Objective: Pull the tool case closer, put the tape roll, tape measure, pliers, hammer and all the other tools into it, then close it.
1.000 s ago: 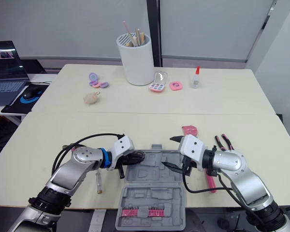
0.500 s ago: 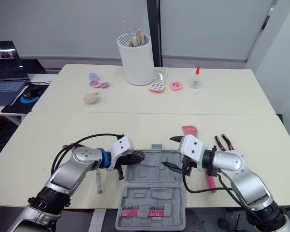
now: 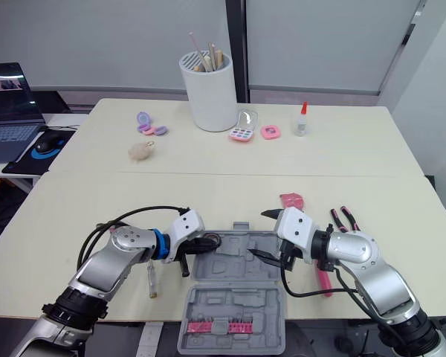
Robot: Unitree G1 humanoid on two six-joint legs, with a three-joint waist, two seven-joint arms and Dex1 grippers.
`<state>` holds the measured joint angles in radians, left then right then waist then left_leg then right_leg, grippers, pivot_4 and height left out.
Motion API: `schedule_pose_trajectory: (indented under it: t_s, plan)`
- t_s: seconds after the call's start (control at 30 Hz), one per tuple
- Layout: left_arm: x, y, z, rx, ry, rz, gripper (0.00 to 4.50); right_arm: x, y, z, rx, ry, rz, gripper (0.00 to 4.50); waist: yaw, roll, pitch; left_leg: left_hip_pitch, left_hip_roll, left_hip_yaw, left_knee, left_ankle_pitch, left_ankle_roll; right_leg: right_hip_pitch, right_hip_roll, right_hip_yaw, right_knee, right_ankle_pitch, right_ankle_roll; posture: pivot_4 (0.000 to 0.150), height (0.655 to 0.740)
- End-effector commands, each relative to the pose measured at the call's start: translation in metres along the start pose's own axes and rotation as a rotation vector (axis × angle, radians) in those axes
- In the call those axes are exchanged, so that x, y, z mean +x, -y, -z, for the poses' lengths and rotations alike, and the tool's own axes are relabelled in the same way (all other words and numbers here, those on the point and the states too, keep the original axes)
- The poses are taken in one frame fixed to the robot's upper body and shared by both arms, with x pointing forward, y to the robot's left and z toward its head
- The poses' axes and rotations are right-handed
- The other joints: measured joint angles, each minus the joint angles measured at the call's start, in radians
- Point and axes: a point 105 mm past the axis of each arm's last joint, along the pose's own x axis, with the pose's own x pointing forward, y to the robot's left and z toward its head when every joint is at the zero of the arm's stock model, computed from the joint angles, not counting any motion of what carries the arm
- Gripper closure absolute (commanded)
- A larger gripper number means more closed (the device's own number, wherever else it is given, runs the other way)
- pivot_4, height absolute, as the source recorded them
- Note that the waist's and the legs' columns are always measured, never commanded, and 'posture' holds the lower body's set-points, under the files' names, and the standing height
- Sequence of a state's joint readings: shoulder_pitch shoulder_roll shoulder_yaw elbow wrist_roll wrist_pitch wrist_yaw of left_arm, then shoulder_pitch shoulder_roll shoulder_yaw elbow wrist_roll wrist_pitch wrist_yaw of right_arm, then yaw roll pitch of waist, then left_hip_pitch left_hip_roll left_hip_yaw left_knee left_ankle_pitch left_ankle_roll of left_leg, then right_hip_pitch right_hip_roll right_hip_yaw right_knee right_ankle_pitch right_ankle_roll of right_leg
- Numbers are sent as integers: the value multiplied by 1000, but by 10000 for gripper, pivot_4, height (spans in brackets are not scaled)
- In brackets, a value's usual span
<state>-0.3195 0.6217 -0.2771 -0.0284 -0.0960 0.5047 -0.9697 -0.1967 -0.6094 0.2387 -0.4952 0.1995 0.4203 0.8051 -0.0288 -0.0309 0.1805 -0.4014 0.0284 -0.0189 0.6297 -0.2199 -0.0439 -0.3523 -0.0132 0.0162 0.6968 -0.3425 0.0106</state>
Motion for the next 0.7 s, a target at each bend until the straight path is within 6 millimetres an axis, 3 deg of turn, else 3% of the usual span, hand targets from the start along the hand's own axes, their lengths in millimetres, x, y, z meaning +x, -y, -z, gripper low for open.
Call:
schedule_pose_trajectory:
  t_s: [0.03, 0.07, 0.4, 0.7]
  plan:
    - [-3, -1, -3, 22, 13, -11, 34407, -1, 2, -8, -26, 28, 11, 0, 0, 0, 0, 0, 0, 0, 0, 0, 0, 0, 0, 0, 0, 0, 0, 1500, 7400]
    - [-3, -1, -3, 22, 13, -12, 31854, -1, 1, -8, -26, 28, 10, 0, 0, 0, 0, 0, 0, 0, 0, 0, 0, 0, 0, 0, 0, 0, 0, 1500, 7400]
    - [-9, -2, -7, 30, 25, -19, 31854, -1, 2, -8, -29, 27, 4, 0, 0, 0, 0, 0, 0, 0, 0, 0, 0, 0, 0, 0, 0, 0, 0, 1500, 7400]
    - [-35, -13, -24, 16, 84, -59, 31854, -2, 3, -8, -26, 29, 2, 0, 0, 0, 0, 0, 0, 0, 0, 0, 0, 0, 0, 0, 0, 0, 0, 1500, 7400]
